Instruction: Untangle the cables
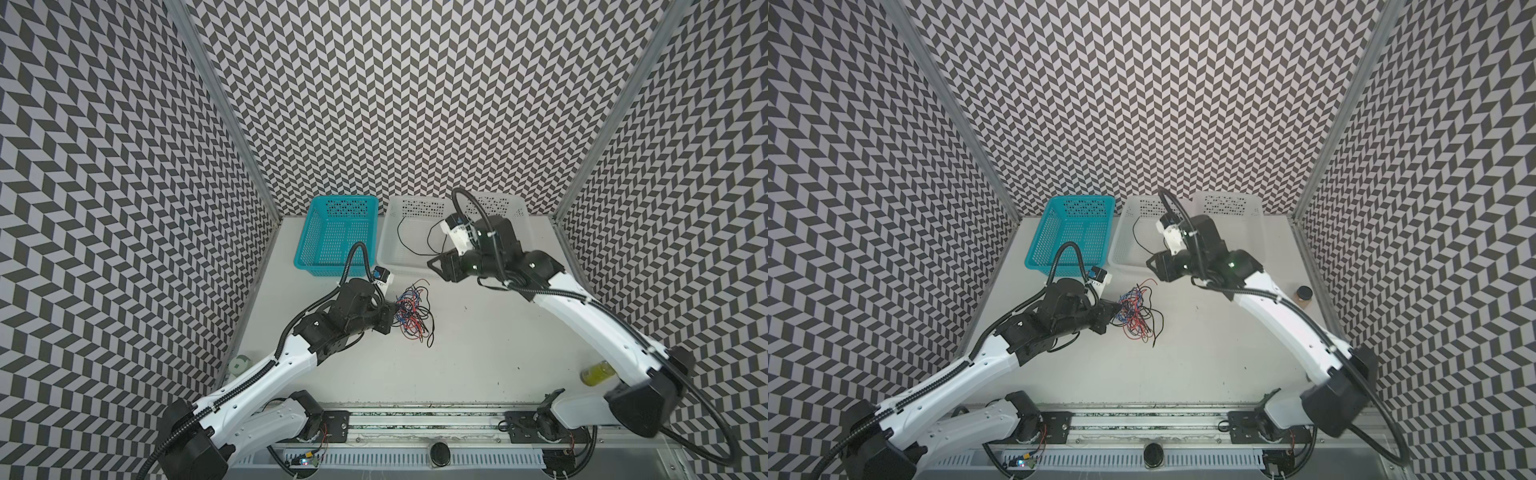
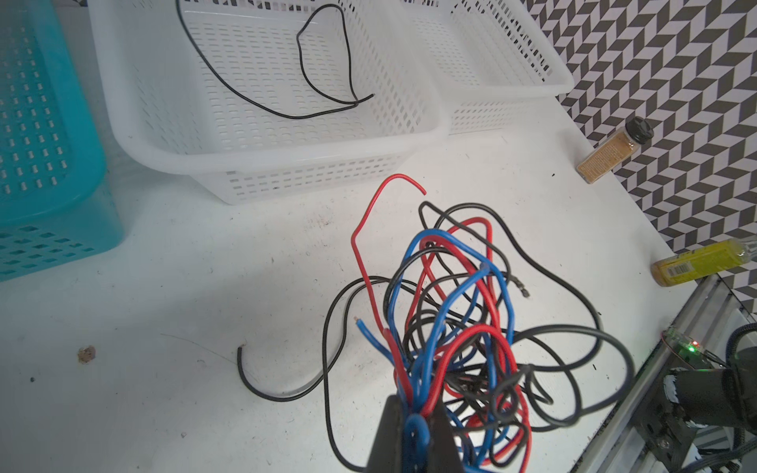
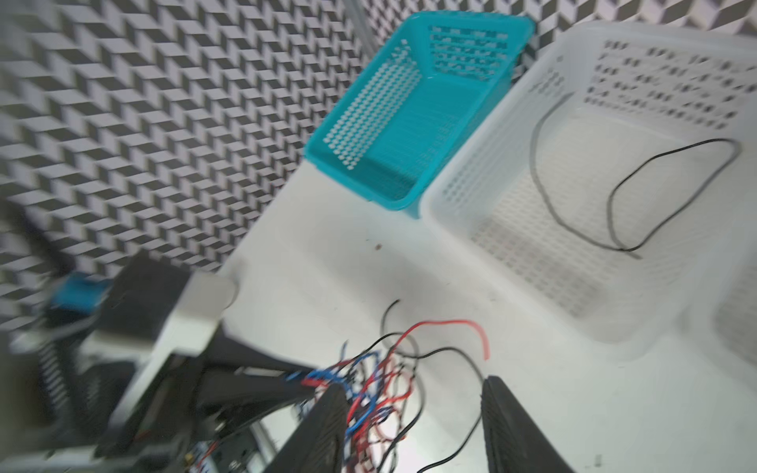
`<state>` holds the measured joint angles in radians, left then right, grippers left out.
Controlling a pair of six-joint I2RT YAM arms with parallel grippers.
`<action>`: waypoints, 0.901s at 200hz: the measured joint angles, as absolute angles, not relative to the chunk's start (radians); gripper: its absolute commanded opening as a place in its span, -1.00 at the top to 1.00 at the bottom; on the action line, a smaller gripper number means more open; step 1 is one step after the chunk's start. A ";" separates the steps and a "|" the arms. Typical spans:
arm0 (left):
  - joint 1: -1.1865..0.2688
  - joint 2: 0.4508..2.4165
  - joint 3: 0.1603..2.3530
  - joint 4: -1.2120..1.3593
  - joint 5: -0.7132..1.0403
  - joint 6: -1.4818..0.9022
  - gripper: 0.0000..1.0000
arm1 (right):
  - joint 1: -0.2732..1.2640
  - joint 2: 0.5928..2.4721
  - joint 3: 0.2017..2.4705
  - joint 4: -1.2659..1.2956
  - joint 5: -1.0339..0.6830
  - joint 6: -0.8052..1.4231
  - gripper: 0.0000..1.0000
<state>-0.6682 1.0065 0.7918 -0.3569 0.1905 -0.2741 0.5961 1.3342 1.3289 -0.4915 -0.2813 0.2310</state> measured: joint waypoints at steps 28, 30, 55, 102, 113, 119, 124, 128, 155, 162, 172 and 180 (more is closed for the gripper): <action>-0.668 1.007 0.803 -0.369 0.187 -0.273 1.00 | 0.667 1.162 1.077 -0.375 -0.307 0.294 -0.07; -0.668 1.007 0.803 -0.369 0.187 -0.272 1.00 | 0.670 1.157 1.068 -0.372 -0.307 0.300 -0.07; -0.668 1.007 0.803 -0.376 0.192 -0.270 1.00 | 0.726 1.133 0.957 -0.299 -0.300 0.347 -0.04; -0.668 1.007 0.814 -0.398 0.207 -0.266 1.00 | 0.748 1.176 0.914 -0.224 -0.247 0.421 0.10; -0.668 1.007 0.818 -0.398 0.210 -0.266 1.00 | 0.748 1.188 0.913 -0.203 -0.236 0.440 0.16; -0.669 1.007 0.818 -0.398 0.212 -0.266 1.00 | 0.748 1.197 0.913 -0.191 -0.235 0.451 0.19; -0.669 1.007 0.818 -0.398 0.213 -0.266 1.00 | 0.748 1.204 0.913 -0.182 -0.234 0.456 0.23; -0.668 1.007 0.818 -0.400 0.214 -0.266 1.00 | 0.748 1.209 0.913 -0.177 -0.235 0.464 0.26; -0.669 1.006 0.833 -0.435 0.217 -0.271 1.00 | 0.750 1.229 0.895 -0.126 -0.233 0.503 0.56; -0.669 1.004 0.843 -0.449 0.217 -0.271 1.00 | 0.751 1.229 0.886 -0.114 -0.231 0.513 0.64; -0.669 0.996 0.856 -0.467 0.215 -0.270 1.00 | 0.754 1.229 0.872 -0.097 -0.224 0.523 0.76; -0.669 0.984 0.862 -0.478 0.210 -0.270 1.00 | 0.756 1.228 0.861 -0.089 -0.218 0.533 0.84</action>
<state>-0.6685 0.9840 0.8619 -0.4778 0.2096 -0.2699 0.7563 1.2278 0.8612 -0.0895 -0.2180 0.5335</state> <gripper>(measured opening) 0.067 0.133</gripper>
